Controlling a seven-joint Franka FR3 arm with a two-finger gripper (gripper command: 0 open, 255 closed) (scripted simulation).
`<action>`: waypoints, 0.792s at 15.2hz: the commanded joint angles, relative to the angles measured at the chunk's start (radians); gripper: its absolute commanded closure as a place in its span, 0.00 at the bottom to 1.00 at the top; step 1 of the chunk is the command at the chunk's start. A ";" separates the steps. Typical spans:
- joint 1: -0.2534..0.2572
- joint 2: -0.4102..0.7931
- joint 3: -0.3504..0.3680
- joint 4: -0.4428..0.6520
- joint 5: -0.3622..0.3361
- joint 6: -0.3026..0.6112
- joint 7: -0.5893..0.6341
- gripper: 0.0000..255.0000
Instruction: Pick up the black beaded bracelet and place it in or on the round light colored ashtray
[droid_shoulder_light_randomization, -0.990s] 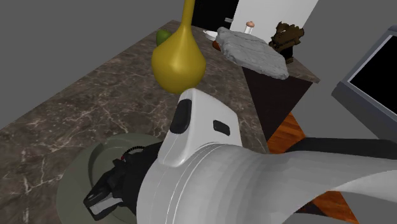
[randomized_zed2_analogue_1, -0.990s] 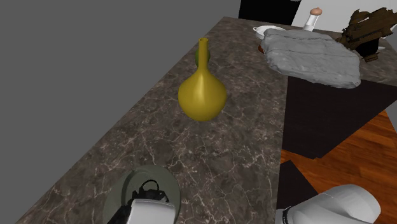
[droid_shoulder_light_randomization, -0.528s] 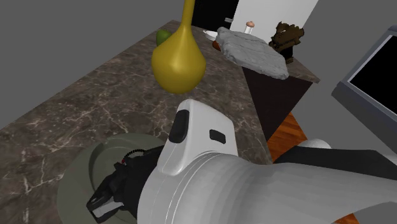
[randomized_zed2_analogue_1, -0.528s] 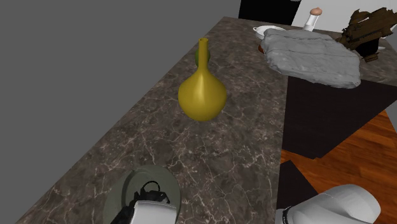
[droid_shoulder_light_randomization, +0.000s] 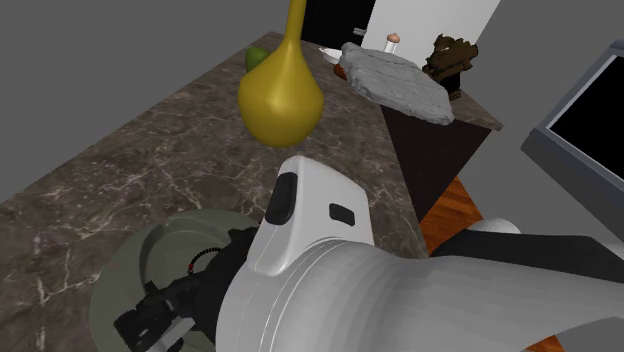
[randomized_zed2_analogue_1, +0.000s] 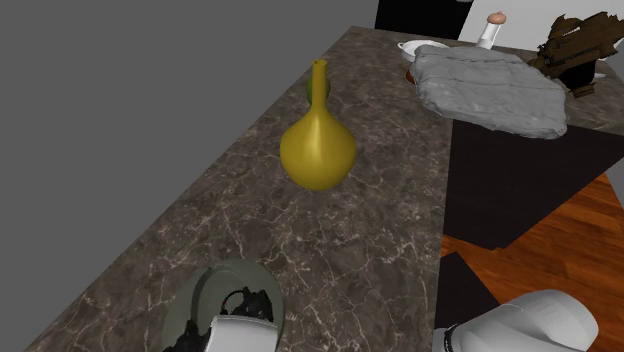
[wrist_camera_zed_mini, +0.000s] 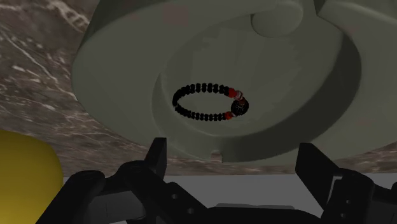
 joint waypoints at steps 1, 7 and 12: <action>0.020 -0.009 -0.015 0.015 0.001 -0.032 -0.001 0.00; 0.065 -0.031 -0.051 0.064 0.003 -0.123 -0.003 0.00; 0.065 -0.031 -0.051 0.064 0.003 -0.123 -0.003 0.00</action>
